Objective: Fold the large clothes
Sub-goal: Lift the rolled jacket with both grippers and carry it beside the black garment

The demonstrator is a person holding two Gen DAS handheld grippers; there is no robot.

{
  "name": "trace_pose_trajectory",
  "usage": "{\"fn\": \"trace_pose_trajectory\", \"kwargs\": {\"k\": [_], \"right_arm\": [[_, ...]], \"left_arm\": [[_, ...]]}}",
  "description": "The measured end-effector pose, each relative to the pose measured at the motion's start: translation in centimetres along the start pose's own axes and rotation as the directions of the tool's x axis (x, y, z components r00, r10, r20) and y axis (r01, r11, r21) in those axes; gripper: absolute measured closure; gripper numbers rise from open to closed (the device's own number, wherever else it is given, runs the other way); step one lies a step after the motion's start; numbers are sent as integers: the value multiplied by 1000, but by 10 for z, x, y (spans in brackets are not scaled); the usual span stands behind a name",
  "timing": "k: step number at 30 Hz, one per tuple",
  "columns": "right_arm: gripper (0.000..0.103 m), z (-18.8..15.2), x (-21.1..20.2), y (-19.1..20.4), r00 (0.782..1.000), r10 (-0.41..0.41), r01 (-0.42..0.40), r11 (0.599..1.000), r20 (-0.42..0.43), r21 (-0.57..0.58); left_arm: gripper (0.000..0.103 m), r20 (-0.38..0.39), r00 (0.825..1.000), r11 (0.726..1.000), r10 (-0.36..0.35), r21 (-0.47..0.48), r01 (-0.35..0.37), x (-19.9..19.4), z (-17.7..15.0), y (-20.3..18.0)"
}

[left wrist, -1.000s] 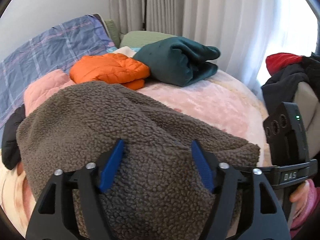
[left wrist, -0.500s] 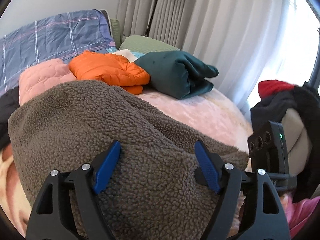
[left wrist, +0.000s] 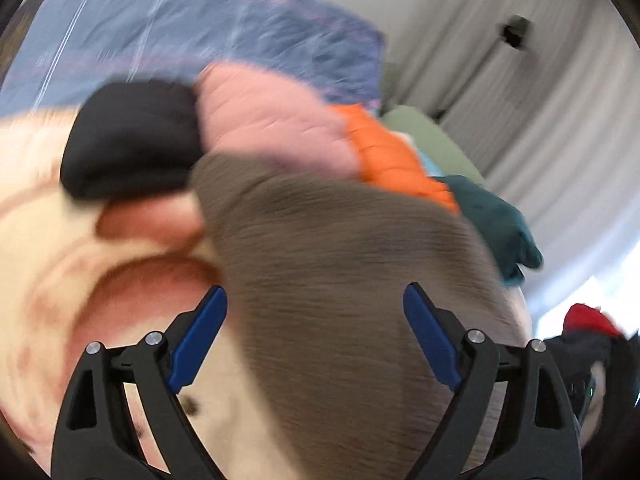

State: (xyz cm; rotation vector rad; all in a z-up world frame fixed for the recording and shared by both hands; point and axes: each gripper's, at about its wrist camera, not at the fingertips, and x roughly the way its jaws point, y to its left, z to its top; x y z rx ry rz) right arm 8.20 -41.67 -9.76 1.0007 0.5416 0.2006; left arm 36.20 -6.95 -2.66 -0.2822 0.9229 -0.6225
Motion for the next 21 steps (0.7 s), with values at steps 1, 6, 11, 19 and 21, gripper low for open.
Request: {"fn": "trace_pose_trajectory", "kwargs": {"k": [1,6,11,19,21], "right_arm": [[32,0,0,0,1000,-2,2,1000,-1,-4],[29,0,-2,2,1000,-12,12,1000,-2,-18],[25,3,1,3,1000,-22,22,1000,-1,-19],[47,11,-2,33,1000,2,-2,994,4,-110],[50,13,-7,49,1000,24,-25,987,-8,-158]], "left_arm": [[13,-19,999,998,-28,-49,27,9,0,13],[3,-46,980,957,-193,-230,178,50,8,47],[1,-55,970,956,-236,-190,222,84,22,41],[50,58,970,971,-238,-13,239,57,23,16],[57,90,962,966,-258,7,258,35,25,11]]}}
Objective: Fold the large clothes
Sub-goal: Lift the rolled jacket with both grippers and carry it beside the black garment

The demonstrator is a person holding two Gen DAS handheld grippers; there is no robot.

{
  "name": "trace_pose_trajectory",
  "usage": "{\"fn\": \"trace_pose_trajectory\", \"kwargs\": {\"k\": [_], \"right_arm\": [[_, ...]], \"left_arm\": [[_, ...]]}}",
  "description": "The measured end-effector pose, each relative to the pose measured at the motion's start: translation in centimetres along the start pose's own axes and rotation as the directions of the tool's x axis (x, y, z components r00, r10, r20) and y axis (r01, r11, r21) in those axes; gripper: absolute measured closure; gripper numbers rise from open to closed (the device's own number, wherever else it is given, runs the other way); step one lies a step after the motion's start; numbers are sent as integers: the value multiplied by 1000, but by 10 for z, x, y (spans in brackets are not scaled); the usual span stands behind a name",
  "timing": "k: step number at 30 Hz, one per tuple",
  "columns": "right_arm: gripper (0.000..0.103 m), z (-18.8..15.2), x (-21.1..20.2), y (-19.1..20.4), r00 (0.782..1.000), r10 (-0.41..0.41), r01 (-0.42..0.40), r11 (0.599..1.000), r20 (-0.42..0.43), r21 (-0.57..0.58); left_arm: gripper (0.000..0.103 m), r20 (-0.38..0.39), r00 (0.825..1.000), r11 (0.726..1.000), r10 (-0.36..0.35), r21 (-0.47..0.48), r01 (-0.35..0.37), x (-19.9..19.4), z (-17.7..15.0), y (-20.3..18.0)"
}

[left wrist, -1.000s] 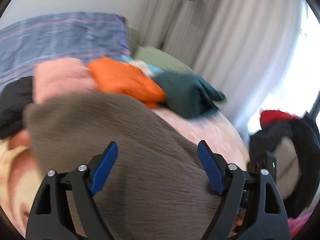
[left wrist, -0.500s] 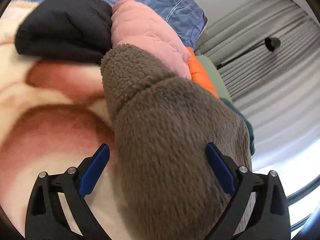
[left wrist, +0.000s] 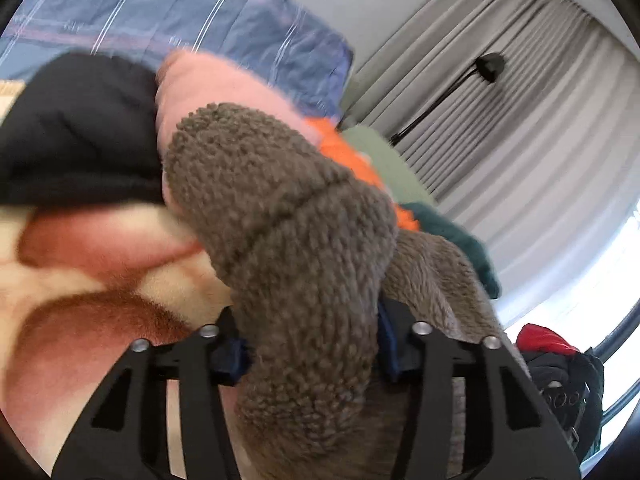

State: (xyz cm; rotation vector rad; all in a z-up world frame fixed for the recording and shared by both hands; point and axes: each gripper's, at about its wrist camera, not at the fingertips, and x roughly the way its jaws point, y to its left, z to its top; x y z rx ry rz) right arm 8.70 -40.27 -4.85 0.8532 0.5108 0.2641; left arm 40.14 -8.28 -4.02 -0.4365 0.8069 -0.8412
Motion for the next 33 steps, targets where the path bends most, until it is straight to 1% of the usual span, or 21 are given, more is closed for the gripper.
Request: {"fn": "trace_pose_trajectory", "kwargs": {"k": [4,7,8,10,13,14,15,18,19,20,22,24,25,26,27,28,29,30,31,33], "right_arm": [[50,0,-14,43,999,36,-33,987,15,-156],[50,-1,-23,72,996,88,-80,969,24,-232],[50,-1,-25,83,994,111,-102,962,23,-254],[50,-1,-26,100,989,150,-140,950,14,-278],[50,1,-14,128,978,208,-201,928,-13,-313],[50,2,-5,138,972,232,-229,919,-29,-322],[50,2,1,145,968,249,-249,911,-42,-327],[50,3,43,168,939,323,-343,882,-115,-323],[50,4,64,177,924,352,-381,871,-149,-311],[50,5,83,184,910,375,-413,861,-177,-297],[50,4,126,200,879,416,-471,838,-234,-277],[50,2,165,214,854,439,-507,824,-279,-254],[50,1,191,223,838,451,-526,817,-306,-236],[50,-1,211,231,828,458,-538,812,-325,-227],[50,-4,230,240,820,460,-545,809,-341,-221],[50,-5,254,249,810,462,-553,806,-360,-211],[50,-5,274,256,803,464,-560,802,-374,-208],[50,-5,292,263,799,462,-563,799,-385,-210],[50,-5,316,273,795,459,-567,796,-397,-214],[50,-2,357,286,794,450,-567,791,-410,-230]], "left_arm": [[61,61,998,997,18,69,-22,-47,3,-29],[63,131,991,996,23,85,-35,-91,6,-43],[63,168,986,995,21,94,-37,-113,4,-49],[63,211,977,993,26,103,-49,-140,1,-57],[63,278,959,991,58,104,-90,-191,3,-58],[63,302,950,989,78,99,-113,-210,3,-56],[63,326,940,986,104,88,-140,-229,4,-52],[63,383,905,974,183,51,-219,-280,8,-38],[63,405,889,968,216,32,-250,-301,10,-31],[63,419,876,962,240,18,-273,-314,11,-25],[63,444,840,942,312,-28,-335,-349,18,-6],[64,450,813,922,369,-62,-383,-368,29,11],[64,452,799,909,398,-75,-410,-377,34,19],[64,453,778,891,435,-90,-446,-386,42,31],[64,455,761,876,463,-104,-470,-392,49,40],[64,456,740,859,494,-124,-497,-400,59,54],[64,457,725,846,515,-135,-516,-402,68,63],[64,457,710,832,535,-142,-536,-404,77,72],[64,455,691,813,562,-149,-563,-408,88,84],[64,452,655,778,605,-164,-606,-407,111,108]]}}
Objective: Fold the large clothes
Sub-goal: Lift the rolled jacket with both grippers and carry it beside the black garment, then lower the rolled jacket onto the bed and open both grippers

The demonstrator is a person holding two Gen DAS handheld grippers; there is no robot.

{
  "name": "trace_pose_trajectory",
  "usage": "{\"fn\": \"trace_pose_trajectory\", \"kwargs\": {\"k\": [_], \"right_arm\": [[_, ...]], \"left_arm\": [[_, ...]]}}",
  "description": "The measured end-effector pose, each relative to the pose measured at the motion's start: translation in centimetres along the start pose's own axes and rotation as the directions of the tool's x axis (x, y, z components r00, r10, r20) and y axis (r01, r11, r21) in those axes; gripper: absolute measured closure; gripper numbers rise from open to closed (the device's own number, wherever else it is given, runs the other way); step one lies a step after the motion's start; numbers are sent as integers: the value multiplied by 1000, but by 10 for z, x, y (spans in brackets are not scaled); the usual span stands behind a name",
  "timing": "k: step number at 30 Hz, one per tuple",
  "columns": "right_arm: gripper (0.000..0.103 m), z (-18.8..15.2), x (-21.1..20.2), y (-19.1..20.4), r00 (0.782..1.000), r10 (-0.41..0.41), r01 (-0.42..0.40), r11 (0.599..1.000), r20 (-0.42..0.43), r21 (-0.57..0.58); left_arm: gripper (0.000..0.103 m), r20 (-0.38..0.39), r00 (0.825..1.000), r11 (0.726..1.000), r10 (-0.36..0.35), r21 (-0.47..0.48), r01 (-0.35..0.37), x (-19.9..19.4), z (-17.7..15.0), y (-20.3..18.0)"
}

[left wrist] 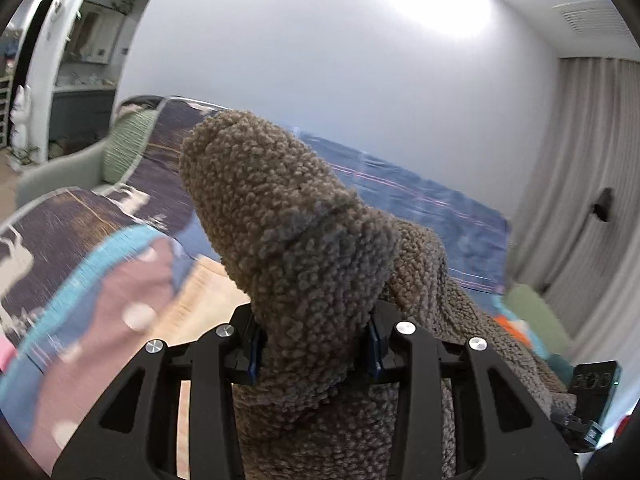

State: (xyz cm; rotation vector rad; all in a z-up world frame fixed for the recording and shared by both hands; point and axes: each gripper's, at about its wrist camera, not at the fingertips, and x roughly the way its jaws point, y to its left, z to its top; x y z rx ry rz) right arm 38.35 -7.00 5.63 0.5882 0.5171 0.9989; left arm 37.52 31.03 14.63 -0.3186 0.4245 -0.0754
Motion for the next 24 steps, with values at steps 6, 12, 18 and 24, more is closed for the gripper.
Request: {"fn": "trace_pose_trajectory", "kwargs": {"k": [6,12,18,24], "right_arm": [[49,30,83,-37,998,-55,54,998,-9,-24],[38,24,163,-151,963,-266,269,959,-45,87],[41,-19,188,-193,780,-620,623,782,-89,4],[38,-27,194,-172,713,-698,690,715,-62,-117]], "left_arm": [[66,60,987,987,150,-58,-147,76,31,26],[60,27,945,937,325,-147,-318,168,-4,64],[60,-167,959,971,230,-23,-237,235,-110,65],[59,-184,942,959,282,31,-281,225,-124,62]]}}
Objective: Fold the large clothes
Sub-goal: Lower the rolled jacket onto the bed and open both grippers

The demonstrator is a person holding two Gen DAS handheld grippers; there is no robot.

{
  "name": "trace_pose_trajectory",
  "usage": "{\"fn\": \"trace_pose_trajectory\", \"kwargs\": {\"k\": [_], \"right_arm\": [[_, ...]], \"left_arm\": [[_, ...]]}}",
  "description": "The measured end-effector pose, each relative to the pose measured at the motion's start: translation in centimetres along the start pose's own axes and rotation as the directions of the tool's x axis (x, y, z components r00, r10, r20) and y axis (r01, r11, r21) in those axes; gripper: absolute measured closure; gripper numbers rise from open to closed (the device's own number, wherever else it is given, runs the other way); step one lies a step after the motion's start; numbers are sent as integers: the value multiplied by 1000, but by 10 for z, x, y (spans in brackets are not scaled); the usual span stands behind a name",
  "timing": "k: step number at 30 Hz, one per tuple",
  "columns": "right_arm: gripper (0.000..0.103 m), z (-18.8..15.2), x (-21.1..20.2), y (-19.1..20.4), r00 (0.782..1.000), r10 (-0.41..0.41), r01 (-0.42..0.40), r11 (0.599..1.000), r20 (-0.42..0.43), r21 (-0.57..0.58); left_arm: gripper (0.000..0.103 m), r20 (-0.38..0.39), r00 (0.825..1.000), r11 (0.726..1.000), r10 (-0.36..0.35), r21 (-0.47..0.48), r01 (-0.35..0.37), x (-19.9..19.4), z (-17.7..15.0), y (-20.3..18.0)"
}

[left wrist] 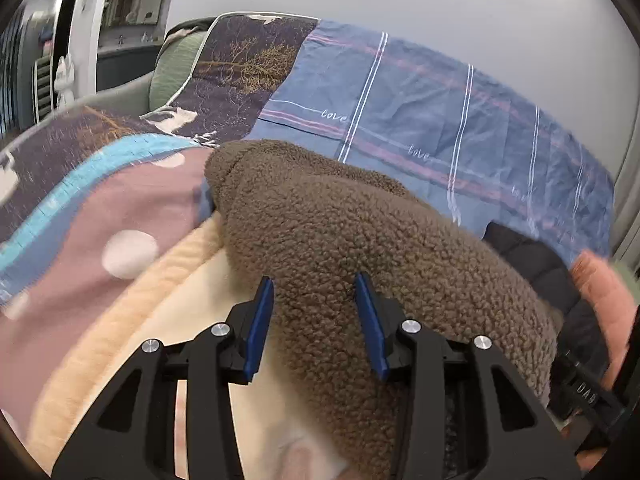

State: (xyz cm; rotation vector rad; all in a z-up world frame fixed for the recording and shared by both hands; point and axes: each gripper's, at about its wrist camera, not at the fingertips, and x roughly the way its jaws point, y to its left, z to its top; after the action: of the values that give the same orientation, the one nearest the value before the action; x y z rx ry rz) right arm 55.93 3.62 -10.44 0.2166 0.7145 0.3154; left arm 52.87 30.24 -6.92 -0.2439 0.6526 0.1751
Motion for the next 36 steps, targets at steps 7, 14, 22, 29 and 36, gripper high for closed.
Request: {"fn": "trace_pose_trajectory", "kwargs": {"k": [7,14,22,29,36], "right_arm": [[38,-11,-5,3,997,-55,57,997,46,-45],[32,-36,-47,21,1000,-29,29,985,3,-169],[32,-78,-133,29,998,12,-29,956,-63,-293],[20,-106,-238,17,998,-53,65,941,46,-331],[7,-128,-333,11,975,-126,177,938,182,-298]], "left_arm": [[58,4,998,994,55,94,-55,-19,-12,-4],[37,59,992,991,116,65,-120,-32,-36,7],[21,124,989,972,77,213,-102,-100,-79,-23],[1,134,989,981,-55,192,29,-192,-108,-50],[1,229,968,970,-102,239,46,-292,-149,-80]]}}
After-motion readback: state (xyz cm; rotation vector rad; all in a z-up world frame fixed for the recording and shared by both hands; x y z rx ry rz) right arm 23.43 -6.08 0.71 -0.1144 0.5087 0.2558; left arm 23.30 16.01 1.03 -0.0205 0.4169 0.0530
